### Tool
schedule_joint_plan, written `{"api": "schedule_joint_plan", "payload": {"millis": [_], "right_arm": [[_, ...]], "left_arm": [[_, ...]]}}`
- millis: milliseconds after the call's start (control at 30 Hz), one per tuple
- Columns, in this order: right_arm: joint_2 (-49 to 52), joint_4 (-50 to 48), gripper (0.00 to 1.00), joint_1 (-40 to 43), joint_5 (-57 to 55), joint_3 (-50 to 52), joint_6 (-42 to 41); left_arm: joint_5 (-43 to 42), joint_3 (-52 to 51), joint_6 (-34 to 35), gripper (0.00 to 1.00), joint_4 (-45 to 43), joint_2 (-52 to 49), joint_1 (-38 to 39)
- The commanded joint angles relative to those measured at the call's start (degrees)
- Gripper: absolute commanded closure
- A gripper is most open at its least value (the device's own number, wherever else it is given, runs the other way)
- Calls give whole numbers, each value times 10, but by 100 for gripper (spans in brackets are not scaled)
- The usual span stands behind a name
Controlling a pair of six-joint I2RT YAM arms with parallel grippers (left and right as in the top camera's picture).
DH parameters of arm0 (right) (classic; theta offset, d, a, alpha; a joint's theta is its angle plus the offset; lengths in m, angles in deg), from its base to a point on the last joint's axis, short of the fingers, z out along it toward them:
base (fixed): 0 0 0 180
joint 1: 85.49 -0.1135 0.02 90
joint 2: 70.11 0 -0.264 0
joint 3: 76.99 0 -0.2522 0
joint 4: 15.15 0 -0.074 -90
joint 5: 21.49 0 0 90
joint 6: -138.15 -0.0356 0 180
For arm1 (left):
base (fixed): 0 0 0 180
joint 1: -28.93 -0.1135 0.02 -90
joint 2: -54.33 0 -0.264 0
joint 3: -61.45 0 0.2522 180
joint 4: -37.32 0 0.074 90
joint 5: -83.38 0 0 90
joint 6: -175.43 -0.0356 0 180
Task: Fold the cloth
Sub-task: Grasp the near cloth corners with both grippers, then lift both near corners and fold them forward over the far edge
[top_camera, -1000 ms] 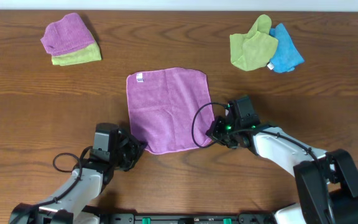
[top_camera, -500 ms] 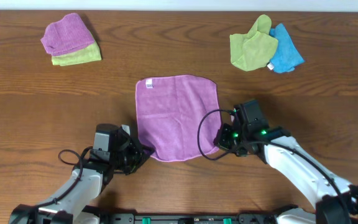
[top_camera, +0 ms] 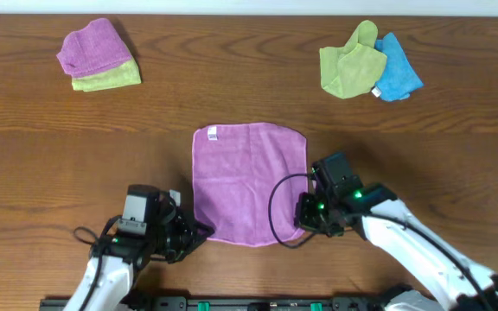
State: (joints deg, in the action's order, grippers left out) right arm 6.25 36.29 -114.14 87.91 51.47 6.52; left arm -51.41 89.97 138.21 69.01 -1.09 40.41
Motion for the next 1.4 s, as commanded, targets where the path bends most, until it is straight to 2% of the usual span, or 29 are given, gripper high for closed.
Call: {"api": "schedule_joint_plan", "payload": {"millis": [0,200,400,600,700,867,1167,1367], "right_arm": [[-33,22,99,-9,-12,1,1],[-79,15,99,-8,-50,1,-1],[-80,-57,99,-8,-96,1,-1],[-63,-111,99,-4,-139,1,0],[-39,-148,99,-1,-158,1,2],[12,-212,99,3,-169,1,6],[52,-304,99,53,-179,1,27],[91,-362,99,73,-179,1,28]], "left_arm": [[3,17,2,94,43,56,1],[75,47,47,94,83,121,1],[143,63,89,94,38,100,1],[165,63,92,94,-43,31,1],[172,67,92,94,-113,-18,1],[207,96,90,94,-167,-91,1],[244,205,44,94,-182,-225,1],[265,234,44,94,-200,-274,1]]}}
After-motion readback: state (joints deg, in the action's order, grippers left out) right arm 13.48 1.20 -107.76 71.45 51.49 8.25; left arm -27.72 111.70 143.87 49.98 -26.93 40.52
